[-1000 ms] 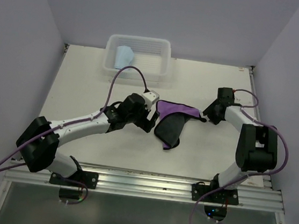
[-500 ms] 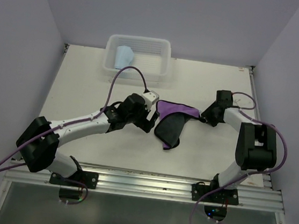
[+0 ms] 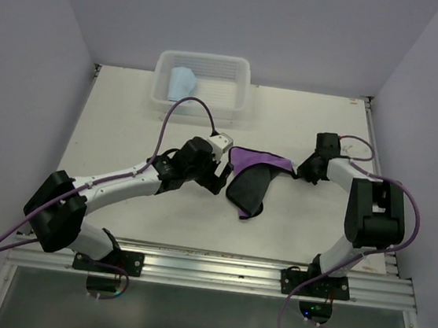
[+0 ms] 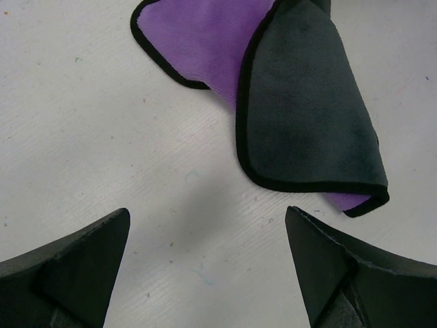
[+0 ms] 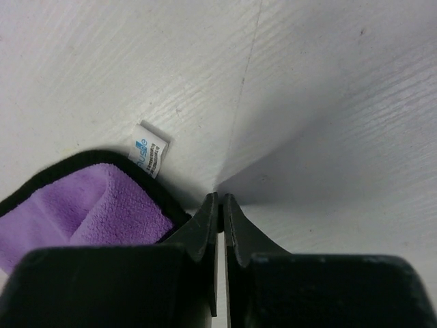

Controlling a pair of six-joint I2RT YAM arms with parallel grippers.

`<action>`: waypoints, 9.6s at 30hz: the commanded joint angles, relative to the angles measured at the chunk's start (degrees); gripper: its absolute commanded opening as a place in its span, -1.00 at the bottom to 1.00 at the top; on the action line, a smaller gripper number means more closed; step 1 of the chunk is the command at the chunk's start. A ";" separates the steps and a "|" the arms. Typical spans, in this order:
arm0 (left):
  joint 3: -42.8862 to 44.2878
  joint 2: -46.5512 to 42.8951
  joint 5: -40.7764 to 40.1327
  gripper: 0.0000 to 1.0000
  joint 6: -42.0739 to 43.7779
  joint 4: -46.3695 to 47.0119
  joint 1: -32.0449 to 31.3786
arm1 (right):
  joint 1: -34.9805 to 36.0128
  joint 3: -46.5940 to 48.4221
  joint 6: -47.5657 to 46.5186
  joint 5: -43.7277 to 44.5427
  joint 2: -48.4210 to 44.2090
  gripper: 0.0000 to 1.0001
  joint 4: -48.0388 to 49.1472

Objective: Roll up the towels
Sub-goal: Flatten the towel, then fold the towel

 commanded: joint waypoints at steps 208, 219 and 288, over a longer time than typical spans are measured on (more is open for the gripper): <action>-29.22 -49.84 12.80 -1.00 -23.56 36.87 6.82 | 5.41 19.86 -9.36 -14.83 -51.16 -1.00 -43.10; -32.65 -36.25 -9.51 -1.00 -33.23 34.66 7.09 | 5.32 12.32 -4.88 -9.37 -33.16 -1.00 -26.53; -56.11 -20.49 -2.31 -1.00 -24.97 66.49 4.54 | 5.32 -17.04 -13.22 -9.11 -31.73 -1.00 -12.88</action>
